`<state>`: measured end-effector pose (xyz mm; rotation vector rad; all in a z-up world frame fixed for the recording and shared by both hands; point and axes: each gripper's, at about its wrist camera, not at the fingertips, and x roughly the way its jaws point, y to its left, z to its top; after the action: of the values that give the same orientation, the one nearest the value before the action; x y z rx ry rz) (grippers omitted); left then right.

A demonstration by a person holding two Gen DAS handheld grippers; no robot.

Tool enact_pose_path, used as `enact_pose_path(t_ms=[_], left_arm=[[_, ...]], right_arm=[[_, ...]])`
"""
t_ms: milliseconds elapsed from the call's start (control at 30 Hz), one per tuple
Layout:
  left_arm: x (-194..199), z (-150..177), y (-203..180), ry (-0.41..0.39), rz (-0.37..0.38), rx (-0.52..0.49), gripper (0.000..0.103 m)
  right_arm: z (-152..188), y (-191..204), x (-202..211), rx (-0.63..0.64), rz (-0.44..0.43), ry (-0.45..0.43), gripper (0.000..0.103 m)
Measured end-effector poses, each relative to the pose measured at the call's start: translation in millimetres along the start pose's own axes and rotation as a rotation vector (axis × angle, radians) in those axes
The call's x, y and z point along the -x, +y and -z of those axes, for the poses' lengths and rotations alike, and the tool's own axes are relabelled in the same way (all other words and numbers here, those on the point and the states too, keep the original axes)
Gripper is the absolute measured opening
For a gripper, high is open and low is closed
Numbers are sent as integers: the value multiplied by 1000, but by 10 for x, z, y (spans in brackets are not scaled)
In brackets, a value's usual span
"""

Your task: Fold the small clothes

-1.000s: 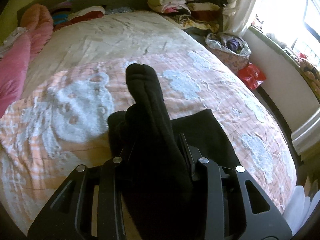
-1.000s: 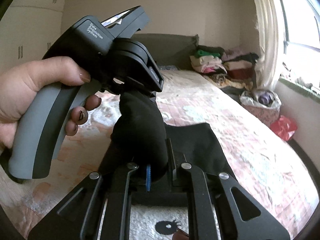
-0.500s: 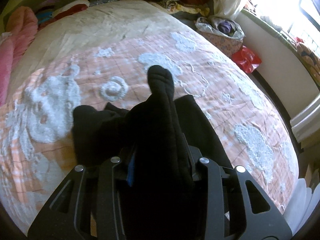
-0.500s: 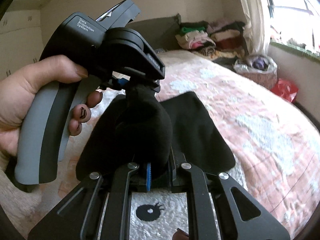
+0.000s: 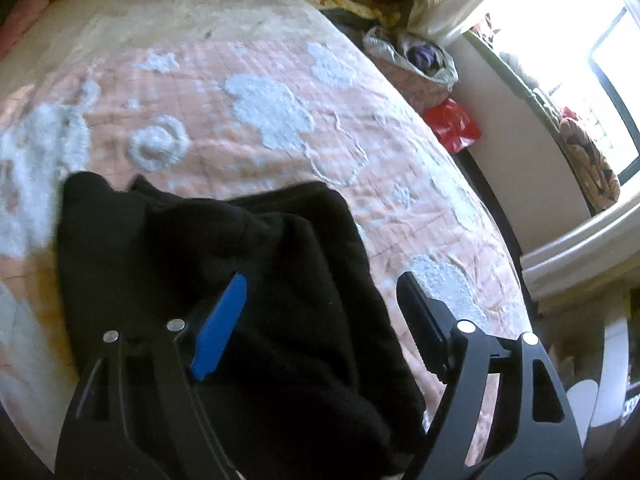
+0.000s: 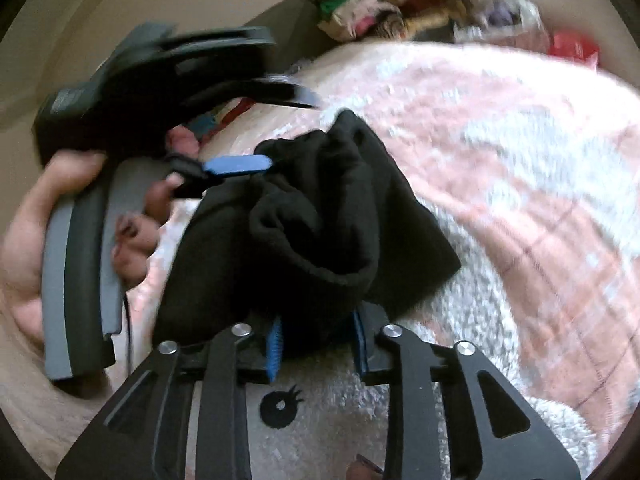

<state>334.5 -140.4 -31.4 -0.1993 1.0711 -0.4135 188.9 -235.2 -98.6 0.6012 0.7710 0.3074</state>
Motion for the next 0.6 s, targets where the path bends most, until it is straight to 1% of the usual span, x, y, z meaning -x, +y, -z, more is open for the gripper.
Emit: enact_pose_path(t_ms=[67, 100, 133, 167, 233, 333, 400, 533, 600], left_arm=[[156, 54, 55, -41, -46, -22, 72], [216, 76, 82, -50, -56, -24, 72], [276, 100, 118, -60, -66, -26, 72], [359, 148, 166, -78, -89, -29, 72], [469, 217, 238, -102, -123, -36, 73], [593, 353, 347, -129, -163, -47, 73], [634, 454, 418, -144, -205, -52, 73], [613, 578, 473, -143, -274, -86, 73], [579, 633, 497, -137, -303, -101, 73]], right_arm=[[-50, -64, 29, -47, -41, 24, 36], [-89, -83, 40, -60, -60, 39, 40], [-131, -84, 47, -61, -82, 55, 47], [-175, -75, 47, -55, -98, 68, 54], [-288, -20, 20, -10, -92, 102, 58], [-465, 26, -55, 42, -78, 141, 59], [-595, 39, -158, 68, -48, 179, 59], [-757, 82, -368, 100, -41, 257, 59], [-840, 113, -463, 130, -23, 277, 59]])
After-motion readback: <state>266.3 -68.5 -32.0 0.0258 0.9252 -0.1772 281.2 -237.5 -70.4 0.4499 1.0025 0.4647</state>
